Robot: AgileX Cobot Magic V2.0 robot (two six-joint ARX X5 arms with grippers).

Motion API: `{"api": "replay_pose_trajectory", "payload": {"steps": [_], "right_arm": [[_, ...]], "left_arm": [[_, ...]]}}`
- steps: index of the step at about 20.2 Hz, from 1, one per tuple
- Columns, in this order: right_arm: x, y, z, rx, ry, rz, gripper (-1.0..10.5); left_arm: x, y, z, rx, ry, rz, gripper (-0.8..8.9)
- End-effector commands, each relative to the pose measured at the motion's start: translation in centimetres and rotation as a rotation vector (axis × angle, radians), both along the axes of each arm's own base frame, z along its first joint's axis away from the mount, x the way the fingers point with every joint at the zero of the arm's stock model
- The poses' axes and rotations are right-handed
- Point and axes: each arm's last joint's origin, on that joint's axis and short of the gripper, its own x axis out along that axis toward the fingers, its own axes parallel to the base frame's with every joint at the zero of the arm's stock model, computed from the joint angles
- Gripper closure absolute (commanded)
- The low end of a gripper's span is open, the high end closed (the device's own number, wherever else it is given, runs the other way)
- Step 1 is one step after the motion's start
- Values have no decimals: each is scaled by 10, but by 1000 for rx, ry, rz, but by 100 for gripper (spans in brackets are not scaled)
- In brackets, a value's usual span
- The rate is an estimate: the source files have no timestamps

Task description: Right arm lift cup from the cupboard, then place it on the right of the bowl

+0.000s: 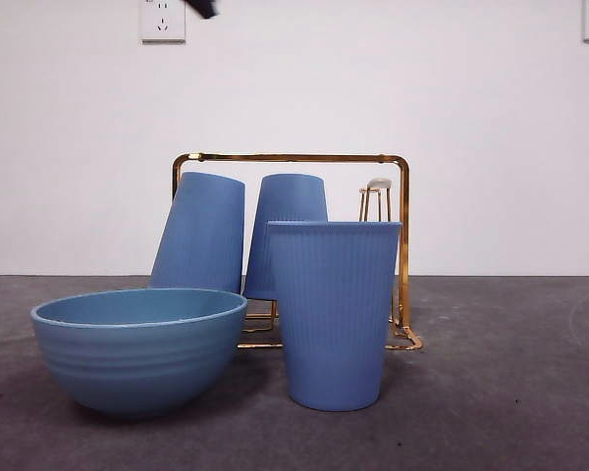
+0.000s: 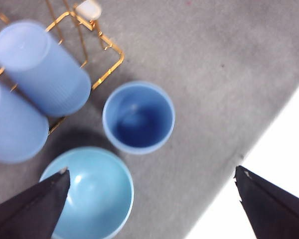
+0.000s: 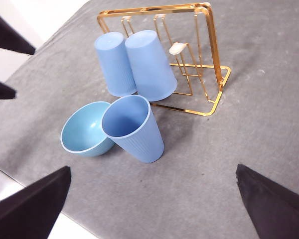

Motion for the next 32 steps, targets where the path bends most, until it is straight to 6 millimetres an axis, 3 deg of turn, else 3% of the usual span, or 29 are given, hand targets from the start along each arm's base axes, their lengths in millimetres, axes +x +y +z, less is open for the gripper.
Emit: {"api": "replay_pose_trajectory", "payload": {"steps": [1, 9, 13, 17, 18, 19, 20, 21, 32], "right_arm": [[-1, 0, 4, -4, -31, 17, 402], [-1, 0, 4, -1, -29, 22, 402], [-1, 0, 4, -2, -30, 19, 402], [-1, 0, 4, -5, -31, 11, 402], [-1, 0, 4, -5, -31, 12, 413], [-1, 0, 4, -5, -30, 12, 583], [-1, 0, 4, -3, -28, 11, 863], [0, 0, 5, -3, -32, 6, 928], [0, -1, 5, -5, -39, -7, 929]], "left_arm": [[-8, 19, -7, -20, -5, 32, 287], [-57, 108, -35, -273, -179, 133, 350], [-73, 135, -48, -363, -231, 229, 350], [-76, 142, -48, -394, -304, 277, 362], [-76, 141, -47, -401, -312, 275, 485], [-75, 141, -46, -405, -317, 274, 767], [-74, 140, -46, -408, -321, 272, 788], [-74, 139, -46, -407, -323, 270, 809], [-73, 139, -45, -409, -325, 270, 808]]}}
